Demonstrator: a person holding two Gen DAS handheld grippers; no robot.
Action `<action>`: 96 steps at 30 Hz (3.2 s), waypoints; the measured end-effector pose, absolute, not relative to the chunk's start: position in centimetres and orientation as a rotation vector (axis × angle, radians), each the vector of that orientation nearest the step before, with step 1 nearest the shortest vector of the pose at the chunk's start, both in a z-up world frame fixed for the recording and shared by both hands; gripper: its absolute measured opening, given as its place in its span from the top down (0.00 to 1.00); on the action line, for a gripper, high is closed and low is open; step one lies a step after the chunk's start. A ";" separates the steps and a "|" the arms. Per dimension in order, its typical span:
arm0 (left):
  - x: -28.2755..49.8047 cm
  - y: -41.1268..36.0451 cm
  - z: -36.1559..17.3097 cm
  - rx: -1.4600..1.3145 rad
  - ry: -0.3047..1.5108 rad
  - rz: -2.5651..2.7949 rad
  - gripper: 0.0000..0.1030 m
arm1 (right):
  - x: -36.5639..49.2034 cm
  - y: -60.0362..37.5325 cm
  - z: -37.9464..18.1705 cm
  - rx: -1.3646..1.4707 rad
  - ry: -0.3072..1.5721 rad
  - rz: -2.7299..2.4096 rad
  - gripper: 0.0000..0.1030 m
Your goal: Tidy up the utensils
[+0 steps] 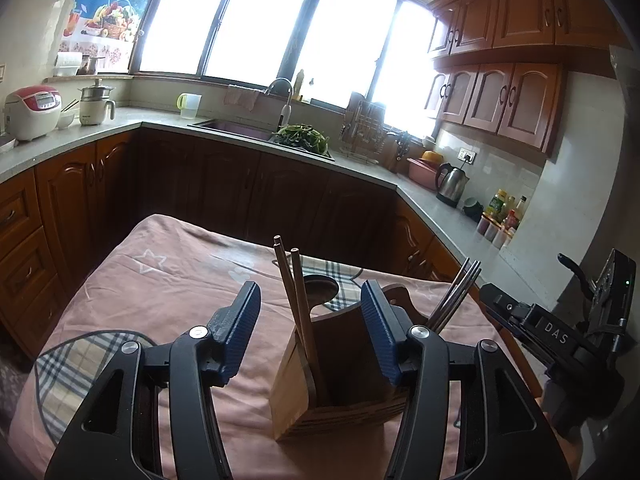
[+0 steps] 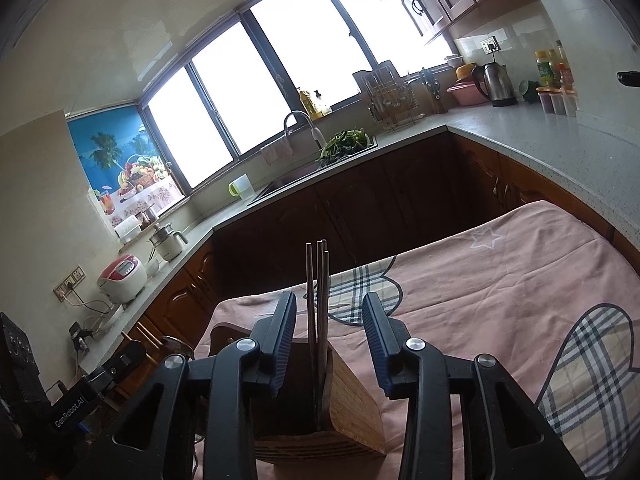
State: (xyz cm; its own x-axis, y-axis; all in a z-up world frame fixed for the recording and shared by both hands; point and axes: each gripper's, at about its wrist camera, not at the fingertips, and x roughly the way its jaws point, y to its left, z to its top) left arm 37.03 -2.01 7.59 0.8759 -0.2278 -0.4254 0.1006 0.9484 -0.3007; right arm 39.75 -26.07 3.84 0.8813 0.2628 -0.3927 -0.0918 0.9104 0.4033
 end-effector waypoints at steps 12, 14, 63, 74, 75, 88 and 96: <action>34.0 -0.2 7.2 -0.317 0.496 -0.144 0.03 | 37.3 -26.8 3.9 0.406 0.441 0.207 0.12; 33.4 0.2 7.1 -0.324 0.502 -0.138 0.03 | 36.6 -26.9 4.0 0.404 0.434 0.208 0.10; 6.9 1.1 5.5 -0.068 0.417 -0.016 0.00 | 7.8 -24.5 4.2 0.128 0.242 0.254 0.00; 4.5 -1.1 2.7 0.040 0.430 0.037 0.00 | 6.2 -22.9 -0.1 0.025 0.300 0.194 0.00; 4.5 -1.3 2.5 0.048 0.435 0.038 0.00 | 6.2 -22.9 -0.7 0.040 0.316 0.191 0.00; 2.9 -1.8 1.8 0.078 0.396 0.071 0.00 | 4.8 -23.7 -2.4 0.078 0.290 0.159 0.00; 2.8 -1.7 1.8 0.066 0.390 0.058 0.00 | 4.1 -24.2 -2.2 0.089 0.241 0.157 0.00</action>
